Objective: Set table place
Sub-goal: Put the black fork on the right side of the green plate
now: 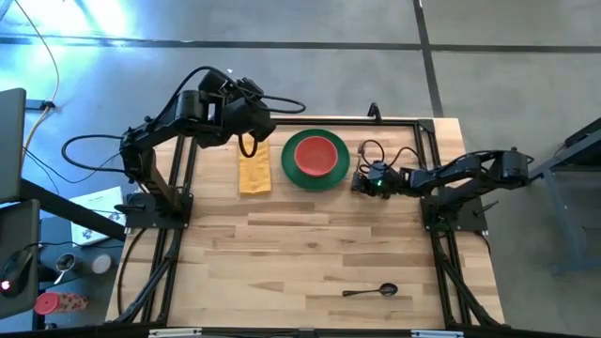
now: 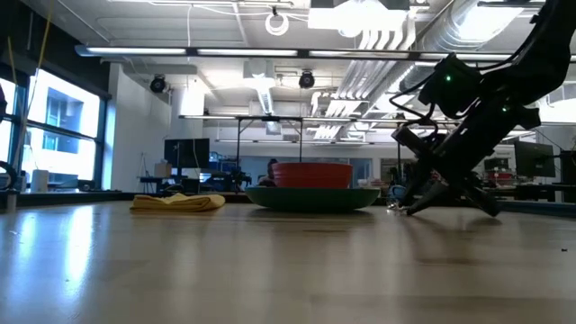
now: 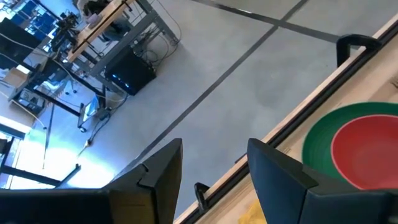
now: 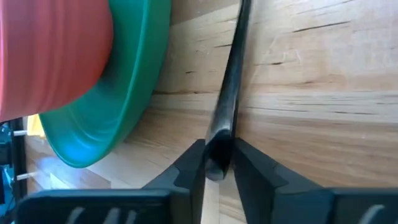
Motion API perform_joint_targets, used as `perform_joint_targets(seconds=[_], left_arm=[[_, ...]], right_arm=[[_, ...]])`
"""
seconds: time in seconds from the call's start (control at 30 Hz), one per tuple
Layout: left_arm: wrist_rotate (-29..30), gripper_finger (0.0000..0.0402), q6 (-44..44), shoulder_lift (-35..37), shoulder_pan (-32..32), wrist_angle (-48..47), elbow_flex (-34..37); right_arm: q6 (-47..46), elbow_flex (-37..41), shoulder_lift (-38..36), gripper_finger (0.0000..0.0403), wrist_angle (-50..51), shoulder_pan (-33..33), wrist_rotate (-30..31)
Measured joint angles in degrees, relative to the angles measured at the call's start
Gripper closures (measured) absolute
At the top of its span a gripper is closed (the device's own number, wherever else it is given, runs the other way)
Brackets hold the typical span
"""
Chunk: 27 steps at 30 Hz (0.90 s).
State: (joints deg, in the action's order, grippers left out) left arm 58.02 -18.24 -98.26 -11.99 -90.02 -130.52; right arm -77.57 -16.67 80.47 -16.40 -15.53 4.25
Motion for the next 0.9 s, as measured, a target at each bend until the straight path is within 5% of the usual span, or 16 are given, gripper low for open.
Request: perform_joint_targets(seconds=[0.53,0.67,0.9], left_arm=[[-1.7,0.0231,0.0,0.0,0.0,0.0,0.0],[-1.69,0.0231,-0.15,0.0,0.0,0.0,0.0],[-2.02,0.0231,-0.44,0.0,0.0,0.0,0.0]], right_arm=[[10.86,-4.73,-10.86,0.0316,7.0,-1.72,0.19],[17.12,-12.12,-7.71,0.0388,20.26,-0.45,0.46],[17.88,-18.05,2.12,0.0401,24.62,3.09,0.78]])
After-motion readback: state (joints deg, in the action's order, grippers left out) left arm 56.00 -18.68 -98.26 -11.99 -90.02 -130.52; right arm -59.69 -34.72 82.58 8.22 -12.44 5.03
